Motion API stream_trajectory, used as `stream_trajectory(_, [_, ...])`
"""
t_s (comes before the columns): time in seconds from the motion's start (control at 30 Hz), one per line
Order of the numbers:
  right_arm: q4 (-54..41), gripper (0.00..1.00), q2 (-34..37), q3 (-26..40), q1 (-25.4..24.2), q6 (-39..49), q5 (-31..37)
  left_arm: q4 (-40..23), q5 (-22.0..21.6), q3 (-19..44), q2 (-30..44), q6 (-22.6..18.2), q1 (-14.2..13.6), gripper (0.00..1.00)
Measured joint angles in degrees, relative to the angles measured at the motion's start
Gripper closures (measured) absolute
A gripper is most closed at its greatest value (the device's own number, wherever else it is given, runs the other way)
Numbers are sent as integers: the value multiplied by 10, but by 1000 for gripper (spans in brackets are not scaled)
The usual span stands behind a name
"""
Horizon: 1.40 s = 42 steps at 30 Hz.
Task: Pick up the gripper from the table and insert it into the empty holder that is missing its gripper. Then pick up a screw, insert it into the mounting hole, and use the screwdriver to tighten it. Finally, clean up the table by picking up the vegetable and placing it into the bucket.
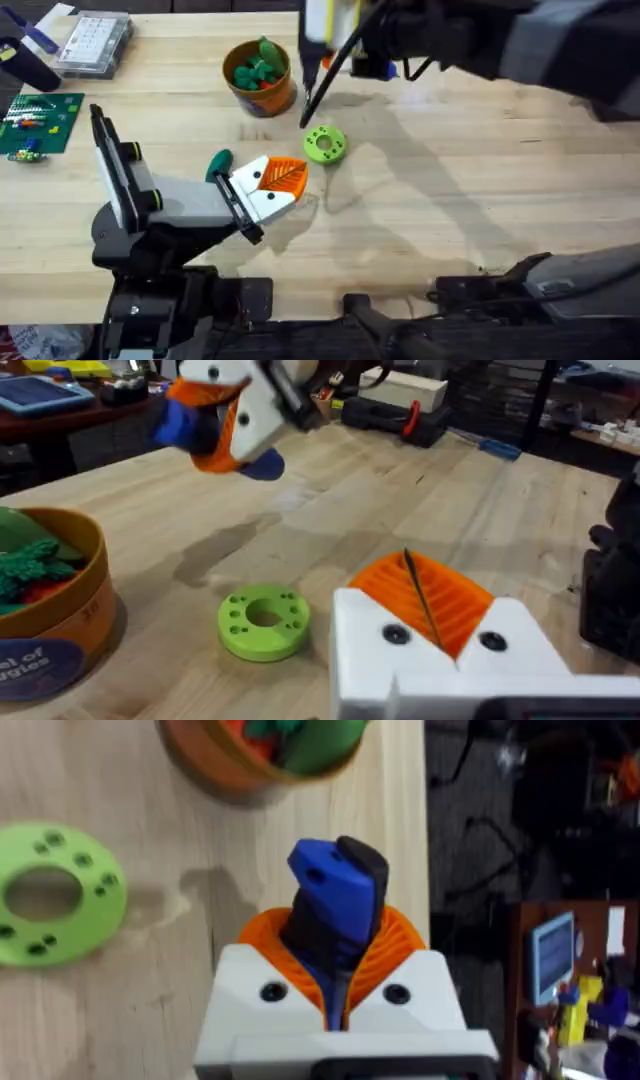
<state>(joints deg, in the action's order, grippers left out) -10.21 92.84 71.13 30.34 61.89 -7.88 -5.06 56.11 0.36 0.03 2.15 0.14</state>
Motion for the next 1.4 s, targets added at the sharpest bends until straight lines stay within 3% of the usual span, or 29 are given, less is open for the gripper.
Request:
stream_trajectory(0.2, [3,946,77,0,-22,43,76,0,0,0,0,0,0,988])
stream_trajectory(0.5, [15,945,187,2,-80,89,117,0,0,0,0,0,0,988])
stream_trajectory(1.13, [13,940,212,20,-88,101,138,0,0,0,0,0,0,988])
stream_trajectory(1.17, [13,871,212,20,-88,99,139,0,0,0,0,0,0,988])
stream_trajectory(1.2, [14,720,212,21,-88,101,141,0,0,0,0,0,0,988])
stream_trajectory(1.23, [29,52,212,35,-91,106,148,0,0,0,0,0,0,988])
stream_trajectory(1.4, [23,14,212,38,-91,106,152,0,0,0,0,0,0,988])
